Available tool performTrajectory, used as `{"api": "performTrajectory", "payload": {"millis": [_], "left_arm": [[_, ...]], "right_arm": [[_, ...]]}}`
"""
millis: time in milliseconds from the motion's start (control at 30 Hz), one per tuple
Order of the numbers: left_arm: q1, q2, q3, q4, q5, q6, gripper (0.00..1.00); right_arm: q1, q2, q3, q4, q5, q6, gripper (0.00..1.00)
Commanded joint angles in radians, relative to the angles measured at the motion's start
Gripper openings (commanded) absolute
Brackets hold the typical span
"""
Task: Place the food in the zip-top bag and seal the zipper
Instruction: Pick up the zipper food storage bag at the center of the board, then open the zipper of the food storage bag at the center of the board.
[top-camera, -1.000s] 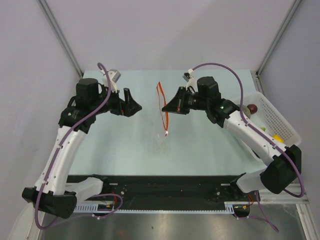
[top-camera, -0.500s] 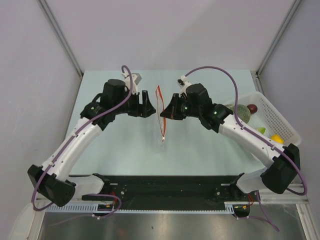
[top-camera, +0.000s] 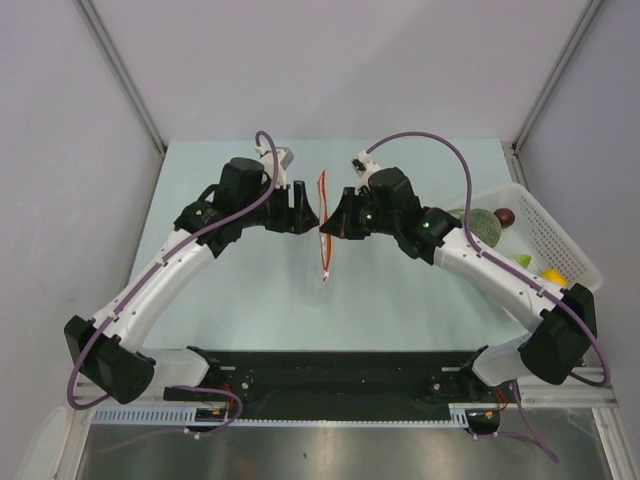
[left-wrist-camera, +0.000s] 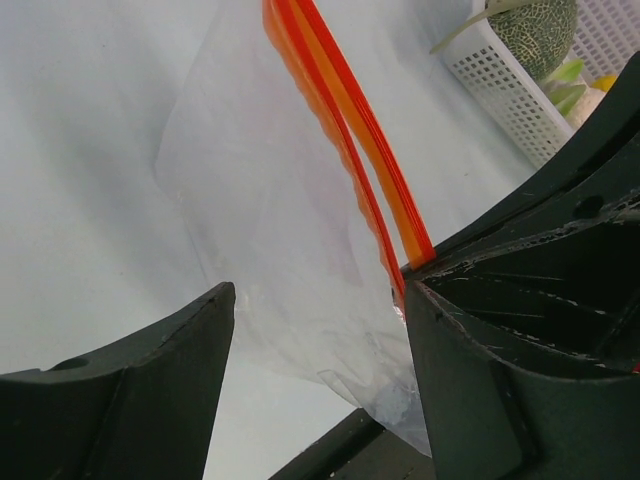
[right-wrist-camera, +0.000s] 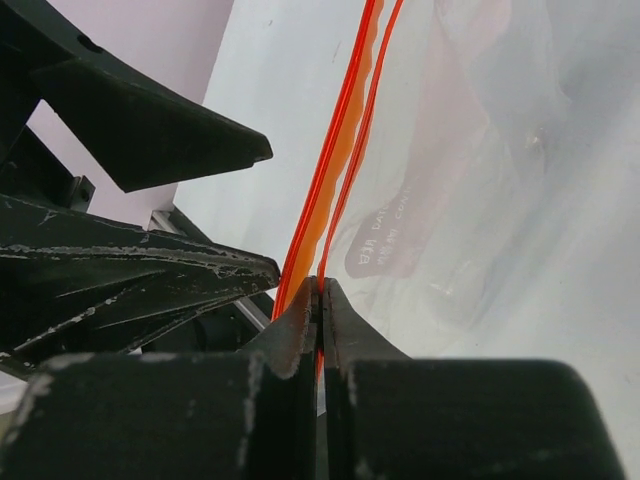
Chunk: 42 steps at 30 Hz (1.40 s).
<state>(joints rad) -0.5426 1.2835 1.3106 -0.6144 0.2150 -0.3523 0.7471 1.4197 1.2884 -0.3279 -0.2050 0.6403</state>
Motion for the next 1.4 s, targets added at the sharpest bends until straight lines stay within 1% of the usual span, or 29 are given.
{"api": "performTrajectory", "payload": {"millis": [0,133,200,267,300,333,400,433,500,533,567,633,667,733,800,900,967,1000,1033,1100,1133,1200,1233,1300,1367], "left_arm": [[-0.005,-0.038,0.01,0.041,0.004,-0.025,0.73],[-0.008,0.022,0.048,-0.001,-0.014,-0.002,0.74],[-0.008,0.033,0.058,0.007,-0.012,-0.004,0.74],[-0.01,0.048,0.061,0.005,-0.019,-0.005,0.73],[-0.01,0.066,0.064,-0.023,-0.038,0.002,0.71],[-0.008,0.077,0.067,-0.04,-0.046,0.013,0.64],[0.003,0.089,0.075,-0.08,-0.058,0.039,0.55],[0.03,0.088,0.072,-0.088,-0.055,0.042,0.45],[0.07,0.082,0.062,-0.1,-0.037,0.053,0.32],[0.094,0.079,0.062,-0.11,0.001,0.056,0.19],[0.14,0.079,0.064,-0.119,0.024,0.062,0.13],[0.177,0.076,0.067,-0.171,0.052,0.093,0.0],[0.206,0.063,0.059,-0.188,0.058,0.105,0.0],[0.224,0.042,0.043,-0.205,0.081,0.159,0.0],[0.224,0.01,0.019,-0.217,0.121,0.211,0.0],[0.208,-0.012,0.003,-0.232,0.176,0.243,0.0],[0.173,-0.009,0.004,-0.237,0.198,0.242,0.0],[0.162,0.0,0.004,-0.239,0.207,0.236,0.0],[0.141,0.007,0.004,-0.235,0.214,0.228,0.0],[0.124,0.017,0.003,-0.225,0.225,0.213,0.0],[0.112,0.028,0.004,-0.222,0.228,0.21,0.0],[0.107,0.051,0.012,-0.219,0.23,0.196,0.0],[0.107,0.06,0.021,-0.22,0.234,0.185,0.0],[0.107,0.077,0.029,-0.228,0.248,0.168,0.0],[0.107,0.079,0.033,-0.225,0.253,0.161,0.0]], "right_arm": [[0.005,0.013,0.008,0.033,0.016,-0.033,0.0],[0.015,0.021,0.011,0.044,0.007,-0.057,0.0],[0.018,0.028,0.015,0.04,0.015,-0.062,0.0],[0.015,0.035,0.023,0.033,0.018,-0.068,0.0],[0.014,0.033,0.031,0.032,0.019,-0.071,0.0],[0.009,0.033,0.034,0.024,0.021,-0.079,0.0],[0.003,0.03,0.04,0.01,0.029,-0.085,0.0],[-0.011,0.025,0.042,-0.012,0.032,-0.091,0.0],[-0.037,0.021,0.043,-0.051,0.041,-0.094,0.0],[-0.052,0.019,0.043,-0.098,0.038,-0.096,0.0],[-0.098,0.021,0.04,-0.126,0.026,-0.102,0.0],[-0.146,0.021,0.034,-0.205,0.015,-0.12,0.0],[-0.19,0.015,0.029,-0.227,0.003,-0.142,0.0],[-0.235,0.012,0.016,-0.279,-0.008,-0.171,0.0],[-0.279,0.007,0.006,-0.306,-0.036,-0.227,0.0],[-0.308,0.013,-0.008,-0.33,-0.08,-0.28,0.0],[-0.311,0.018,-0.009,-0.313,-0.138,-0.301,0.14],[-0.31,0.024,-0.009,-0.301,-0.163,-0.32,0.22],[-0.307,0.027,-0.008,-0.271,-0.206,-0.324,0.34],[-0.307,0.033,-0.008,-0.241,-0.226,-0.332,0.48],[-0.305,0.041,-0.005,-0.212,-0.24,-0.333,0.57],[-0.307,0.05,0.012,-0.18,-0.26,-0.334,0.67],[-0.308,0.054,0.02,-0.172,-0.266,-0.335,0.7],[-0.299,0.061,0.04,-0.151,-0.274,-0.338,0.72],[-0.293,0.062,0.045,-0.14,-0.277,-0.35,0.71]]}}
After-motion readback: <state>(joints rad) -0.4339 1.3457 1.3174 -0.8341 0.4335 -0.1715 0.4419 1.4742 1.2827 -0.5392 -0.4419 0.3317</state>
